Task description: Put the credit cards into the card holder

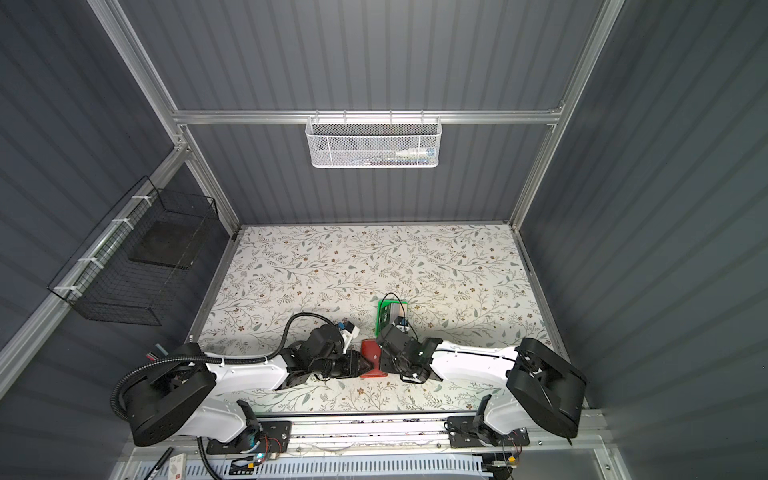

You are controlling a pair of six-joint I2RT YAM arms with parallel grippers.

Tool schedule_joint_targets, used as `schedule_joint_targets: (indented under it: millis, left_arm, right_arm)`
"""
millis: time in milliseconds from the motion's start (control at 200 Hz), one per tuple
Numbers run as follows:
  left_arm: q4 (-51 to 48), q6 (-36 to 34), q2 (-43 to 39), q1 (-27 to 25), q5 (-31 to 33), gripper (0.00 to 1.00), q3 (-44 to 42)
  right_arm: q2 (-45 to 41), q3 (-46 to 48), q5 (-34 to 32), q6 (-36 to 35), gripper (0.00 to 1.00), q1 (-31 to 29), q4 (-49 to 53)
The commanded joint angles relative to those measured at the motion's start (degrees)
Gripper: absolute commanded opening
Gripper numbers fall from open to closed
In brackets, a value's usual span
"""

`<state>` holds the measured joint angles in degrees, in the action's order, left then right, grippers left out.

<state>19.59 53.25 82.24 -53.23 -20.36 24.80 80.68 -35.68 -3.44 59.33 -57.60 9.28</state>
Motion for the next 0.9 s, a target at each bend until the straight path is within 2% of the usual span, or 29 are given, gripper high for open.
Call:
schedule_joint_targets:
  millis: [0,75,170,415,560,650,896]
  left_arm:
    - [-0.7,1.2,1.7,-0.8,0.2,0.33,-0.2]
    - [0.5,1.8,2.2,-1.1,-0.2,0.33,-0.3]
    - [0.5,1.9,2.0,-1.1,-0.3,0.33,-0.2]
    - [-9.8,-2.0,-1.7,-0.9,1.0,0.33,3.9]
    - [-14.4,-3.8,-3.6,1.0,1.0,0.33,5.8]
    - [-17.4,-5.7,-4.1,2.8,3.4,0.33,6.7]
    - [-19.2,-8.4,0.2,4.5,3.8,0.32,8.9]
  right_arm:
    - [1.0,-0.6,0.9,0.5,0.34,0.4,0.5]
    - [1.4,-0.3,1.5,0.7,0.34,0.5,-0.3]
    - [1.9,0.2,1.7,1.1,0.27,0.5,-0.5]
    - [2.6,3.0,2.4,2.7,0.21,0.6,-1.5]
    - [2.0,4.5,1.9,3.5,0.25,0.5,-1.5]
    - [1.2,5.0,1.5,3.6,0.25,0.5,-1.1]
    - [-0.1,4.0,-0.1,2.6,0.3,0.5,1.9]
